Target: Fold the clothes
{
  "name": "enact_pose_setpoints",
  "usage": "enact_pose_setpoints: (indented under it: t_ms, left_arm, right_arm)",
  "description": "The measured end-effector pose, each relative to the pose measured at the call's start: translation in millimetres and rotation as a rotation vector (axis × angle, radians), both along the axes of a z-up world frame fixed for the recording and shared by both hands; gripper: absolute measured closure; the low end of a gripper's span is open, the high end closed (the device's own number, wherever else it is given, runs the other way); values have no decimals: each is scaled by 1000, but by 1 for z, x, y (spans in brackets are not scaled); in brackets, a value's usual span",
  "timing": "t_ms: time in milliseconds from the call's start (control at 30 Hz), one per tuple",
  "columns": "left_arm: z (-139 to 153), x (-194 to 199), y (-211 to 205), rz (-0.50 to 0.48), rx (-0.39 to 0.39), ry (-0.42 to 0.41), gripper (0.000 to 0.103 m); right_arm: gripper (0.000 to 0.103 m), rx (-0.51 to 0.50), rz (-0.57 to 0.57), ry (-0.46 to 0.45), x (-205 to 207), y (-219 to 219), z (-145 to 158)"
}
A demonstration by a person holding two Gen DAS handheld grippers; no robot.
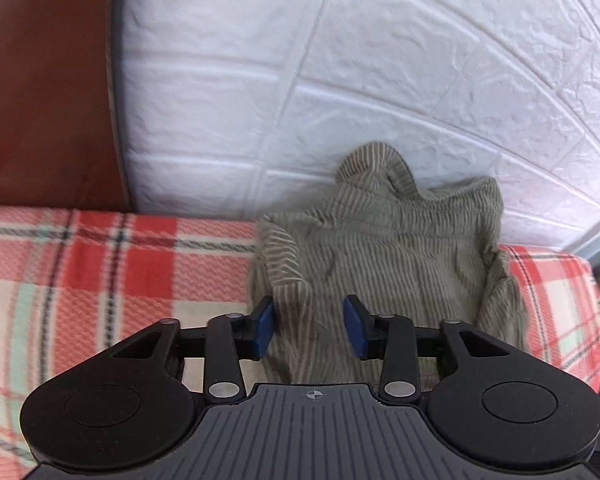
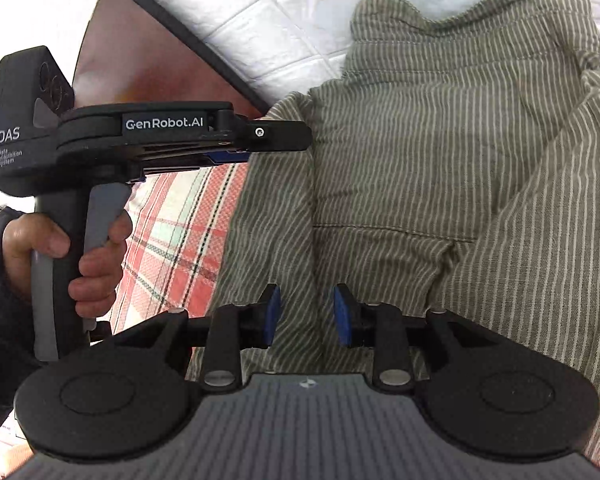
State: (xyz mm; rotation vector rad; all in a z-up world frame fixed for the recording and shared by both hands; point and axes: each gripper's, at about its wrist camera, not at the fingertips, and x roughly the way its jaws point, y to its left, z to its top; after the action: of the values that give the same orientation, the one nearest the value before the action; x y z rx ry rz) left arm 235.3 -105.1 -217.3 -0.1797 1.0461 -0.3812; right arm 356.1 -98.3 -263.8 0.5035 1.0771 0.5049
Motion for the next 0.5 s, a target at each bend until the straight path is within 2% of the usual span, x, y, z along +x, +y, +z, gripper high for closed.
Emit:
enact_pose_setpoints:
  t_ms: [33, 100, 133, 167, 267, 367, 433, 500]
  left_arm:
    - [-4, 3, -1, -3, -5, 13, 89]
    - [-8, 6, -2, -8, -32, 34, 98]
    - [-7, 6, 0, -9, -69, 33, 99]
    - [-5, 6, 1, -11, -106, 30, 100]
    - [2, 6, 5, -13, -187, -1, 100]
    - [-16, 13, 4, 8, -164, 16, 100]
    - [-32, 14, 2, 19, -150, 27, 99]
    - [-36, 11, 1, 31, -163, -4, 97]
  right_arm:
    - [70, 5, 1, 4, 0, 0, -1]
    - [75, 27, 7, 21, 1, 1, -1]
    - [98, 38, 10, 29, 1, 2, -1]
    - [101, 47, 8, 30, 0, 1, 1]
    - [101, 42, -32, -34, -11, -6, 22]
    - [101, -9, -54, -69, -21, -11, 33]
    - [101, -55, -55, -49, -17, -6, 24]
    - [101, -73, -61, -27, -15, -3, 13]
